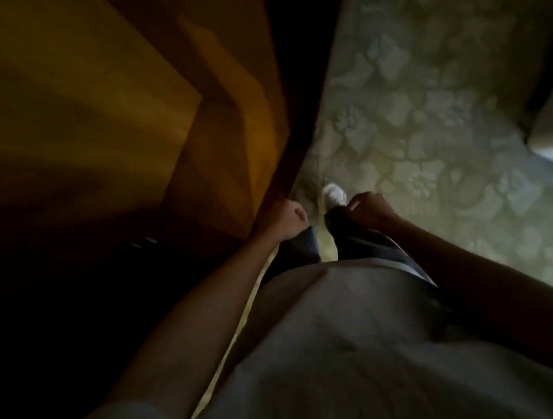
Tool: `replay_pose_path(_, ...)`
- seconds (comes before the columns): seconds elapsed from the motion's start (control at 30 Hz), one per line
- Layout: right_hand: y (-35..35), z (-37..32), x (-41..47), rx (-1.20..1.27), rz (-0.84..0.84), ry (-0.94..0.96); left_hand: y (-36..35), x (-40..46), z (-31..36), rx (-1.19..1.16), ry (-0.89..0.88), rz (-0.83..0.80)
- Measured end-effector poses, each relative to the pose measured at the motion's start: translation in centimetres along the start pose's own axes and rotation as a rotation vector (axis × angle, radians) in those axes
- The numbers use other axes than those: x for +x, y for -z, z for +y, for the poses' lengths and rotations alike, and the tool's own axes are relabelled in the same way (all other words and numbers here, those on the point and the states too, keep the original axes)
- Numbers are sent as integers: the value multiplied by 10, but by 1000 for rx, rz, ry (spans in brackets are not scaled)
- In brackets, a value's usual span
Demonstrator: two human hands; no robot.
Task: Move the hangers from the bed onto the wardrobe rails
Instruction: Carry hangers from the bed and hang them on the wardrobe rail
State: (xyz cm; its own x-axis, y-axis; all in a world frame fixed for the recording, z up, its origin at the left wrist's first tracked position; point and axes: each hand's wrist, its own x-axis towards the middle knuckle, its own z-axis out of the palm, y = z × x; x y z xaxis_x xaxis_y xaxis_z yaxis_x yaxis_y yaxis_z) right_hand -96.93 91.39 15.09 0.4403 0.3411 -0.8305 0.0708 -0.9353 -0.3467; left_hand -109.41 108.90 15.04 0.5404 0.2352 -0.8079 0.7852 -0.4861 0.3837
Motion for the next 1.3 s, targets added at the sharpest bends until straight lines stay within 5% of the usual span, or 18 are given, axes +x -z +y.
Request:
replay_pose_path(0.53,-143,230,-142,1002,321,-699,-159,36,152,688,-244,-479)
replay_pose_path(0.83,-201,315,-194,1472,399,-889,-253,33,270,886,-297,-504)
replay_pose_path(1.13,-62,434,-180,1576,642,-709,-285,58,360,921,-269,-266)
replay_pose_path(1.3,42,529,-166,1498,729,-613,-308,89,411,988,-181,-271)
